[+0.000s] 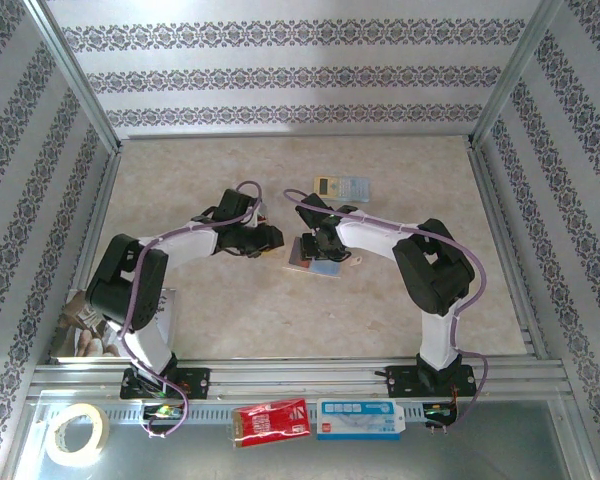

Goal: Take the credit cards out of the card holder

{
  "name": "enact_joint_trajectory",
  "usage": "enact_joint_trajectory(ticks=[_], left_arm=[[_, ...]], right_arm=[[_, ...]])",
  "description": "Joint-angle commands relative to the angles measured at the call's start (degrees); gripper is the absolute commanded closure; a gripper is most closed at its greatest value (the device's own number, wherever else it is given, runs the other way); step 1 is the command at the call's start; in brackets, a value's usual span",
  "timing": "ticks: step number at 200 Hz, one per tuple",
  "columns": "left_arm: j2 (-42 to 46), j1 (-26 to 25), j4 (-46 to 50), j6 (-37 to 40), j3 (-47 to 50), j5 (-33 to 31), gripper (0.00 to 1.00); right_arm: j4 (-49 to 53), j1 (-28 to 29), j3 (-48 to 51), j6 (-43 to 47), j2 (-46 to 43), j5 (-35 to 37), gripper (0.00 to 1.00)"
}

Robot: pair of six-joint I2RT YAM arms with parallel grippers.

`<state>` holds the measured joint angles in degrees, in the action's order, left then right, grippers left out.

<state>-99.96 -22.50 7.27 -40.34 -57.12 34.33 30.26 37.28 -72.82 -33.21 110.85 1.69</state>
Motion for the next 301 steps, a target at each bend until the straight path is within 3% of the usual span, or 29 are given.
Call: enact_joint_trajectory(ticks=[1,86,160,301], left_arm=[[-1.96,-1.64,0.46,1.48,-1.13,0.81,0.67],[-6.01,-4.41,1.24,1.49,-2.81,-1.03,0.68],[-7.69,-5.11,0.77,1.52,-4.04,1.37,0.81],[-6.87,-5.10,-3.64,-0.83,-3.87,7.77,0.80]], right_arm=[[3.13,0.37,0.48,-0.40,2.43,0.45,0.47],[4.19,-0.14,1.80,0.92,3.14,3.67,0.57],[2.74,-0.54,2.13,0.76,3.07,1.14,0.58],[0.24,-2.16,4.17,-0.41,1.76,-1.52,0.58]])
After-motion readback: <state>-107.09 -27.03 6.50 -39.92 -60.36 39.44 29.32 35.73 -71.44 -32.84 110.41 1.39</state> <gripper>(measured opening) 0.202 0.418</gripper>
